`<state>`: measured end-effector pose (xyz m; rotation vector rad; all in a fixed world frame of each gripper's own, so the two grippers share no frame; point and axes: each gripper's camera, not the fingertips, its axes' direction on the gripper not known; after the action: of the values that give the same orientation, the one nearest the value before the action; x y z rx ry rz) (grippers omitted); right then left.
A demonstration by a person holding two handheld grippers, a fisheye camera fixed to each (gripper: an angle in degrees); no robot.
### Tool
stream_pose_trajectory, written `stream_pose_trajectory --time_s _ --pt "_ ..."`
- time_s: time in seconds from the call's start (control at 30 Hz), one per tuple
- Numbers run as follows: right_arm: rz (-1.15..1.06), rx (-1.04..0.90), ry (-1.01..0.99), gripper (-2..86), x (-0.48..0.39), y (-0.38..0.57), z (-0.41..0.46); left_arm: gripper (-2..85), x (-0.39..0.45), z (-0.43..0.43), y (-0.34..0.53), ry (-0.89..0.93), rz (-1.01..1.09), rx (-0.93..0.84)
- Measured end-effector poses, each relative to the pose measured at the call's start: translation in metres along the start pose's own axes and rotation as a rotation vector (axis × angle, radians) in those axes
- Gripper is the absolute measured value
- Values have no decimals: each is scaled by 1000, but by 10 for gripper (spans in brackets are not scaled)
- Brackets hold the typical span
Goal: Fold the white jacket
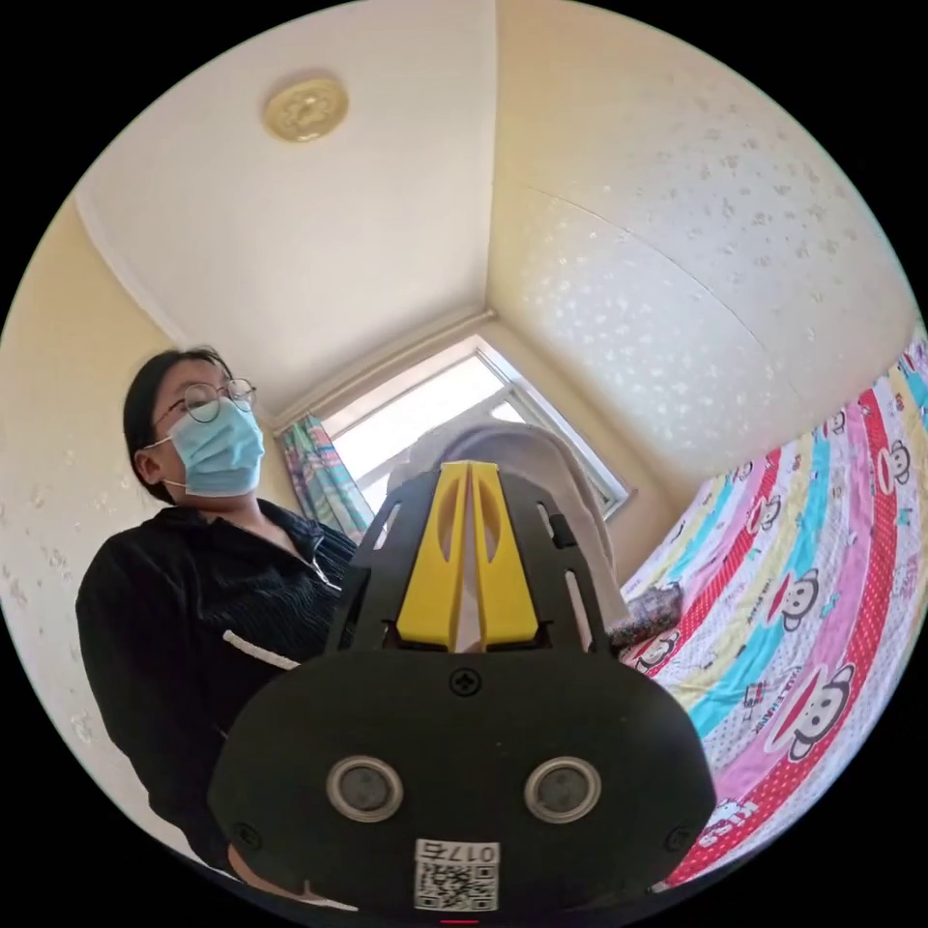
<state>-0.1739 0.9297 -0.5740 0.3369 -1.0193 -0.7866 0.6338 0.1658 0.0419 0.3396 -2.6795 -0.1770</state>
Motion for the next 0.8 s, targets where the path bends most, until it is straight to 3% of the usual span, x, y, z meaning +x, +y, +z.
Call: stream_pose_trajectory --time_s 0.17,0.27,0.37,0.47,0.6,0.8 --pt "136 7 -46 154 43 15 28 80 -27 -65 49 275 20 611" --pt "229 76 -159 243 72 28 50 79 -39 -84 84 343 16 818" --pt "350 108 -253 277 92 40 72 78 -38 -95 107 312 8 837" --pt "365 -5 -293 261 96 46 96 79 -39 -100 126 253 -24 812" --pt "206 90 -293 63 75 34 71 79 -41 -111 145 207 -30 795" --pt "-153 57 -443 60 2 -12 60 78 -48 -133 176 38 -70 677"
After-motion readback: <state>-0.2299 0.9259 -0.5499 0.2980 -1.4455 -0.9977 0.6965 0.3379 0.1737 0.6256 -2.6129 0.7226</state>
